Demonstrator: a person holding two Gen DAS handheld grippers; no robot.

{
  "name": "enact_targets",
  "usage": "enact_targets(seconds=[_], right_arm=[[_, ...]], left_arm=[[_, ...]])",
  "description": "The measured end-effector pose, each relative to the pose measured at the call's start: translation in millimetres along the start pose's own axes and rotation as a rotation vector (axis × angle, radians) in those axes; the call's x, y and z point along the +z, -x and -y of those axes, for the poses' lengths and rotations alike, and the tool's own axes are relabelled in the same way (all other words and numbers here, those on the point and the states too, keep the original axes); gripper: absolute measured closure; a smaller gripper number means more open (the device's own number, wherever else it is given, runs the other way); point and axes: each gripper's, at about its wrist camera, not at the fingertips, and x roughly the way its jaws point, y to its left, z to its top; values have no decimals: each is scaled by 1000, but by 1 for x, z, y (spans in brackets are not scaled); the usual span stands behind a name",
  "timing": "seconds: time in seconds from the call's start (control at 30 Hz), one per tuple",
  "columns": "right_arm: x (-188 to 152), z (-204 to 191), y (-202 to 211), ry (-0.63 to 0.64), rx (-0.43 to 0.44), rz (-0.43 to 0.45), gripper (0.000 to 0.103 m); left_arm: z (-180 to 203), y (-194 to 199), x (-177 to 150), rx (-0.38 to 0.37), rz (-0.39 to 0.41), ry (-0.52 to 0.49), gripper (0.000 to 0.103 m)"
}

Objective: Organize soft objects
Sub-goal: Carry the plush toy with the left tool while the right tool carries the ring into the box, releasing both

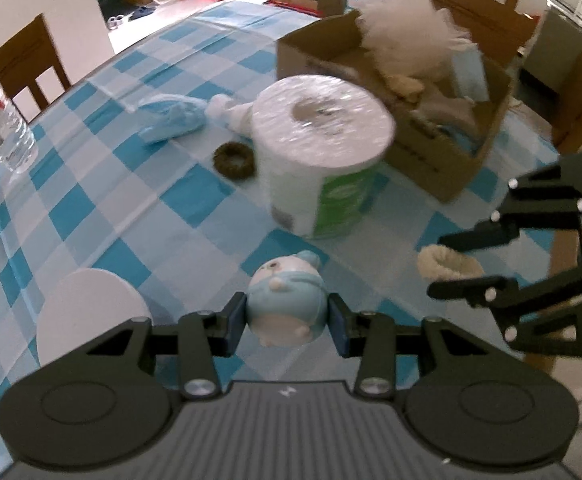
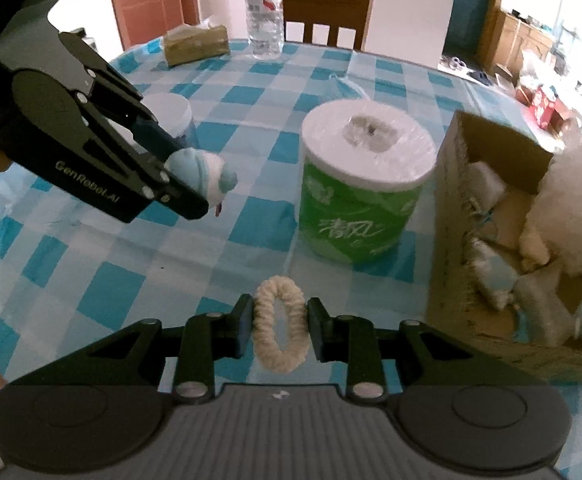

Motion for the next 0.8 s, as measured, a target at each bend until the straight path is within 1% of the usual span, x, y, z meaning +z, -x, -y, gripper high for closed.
enact_targets(seconds=[0.1,0.23,0.43,0.53,0.73,0.77,0.8], right_arm=[[0,11,17,21,-1,7,69],[-2,33,38,41,-30,20,69],[-4,76,60,22,-93,62,69],[-3,102,66,-2,-118,90,69],[3,141,60,-21,-121,117,69],[4,146,58,-20,-114,122,69],[3,151,57,-20,-106,124,65]], left_arm=[[14,10,7,-12,-10,-19,61],[32,24,23,-64,-12,-23,61],[61,41,65,-94,53,-59,61],[76,41,92,-87,93,-80,61],[96,23,147,-56,141,-94,61],[99,18,156,-52,143,-92,61],[100,13,162,-49,144,-90,61]])
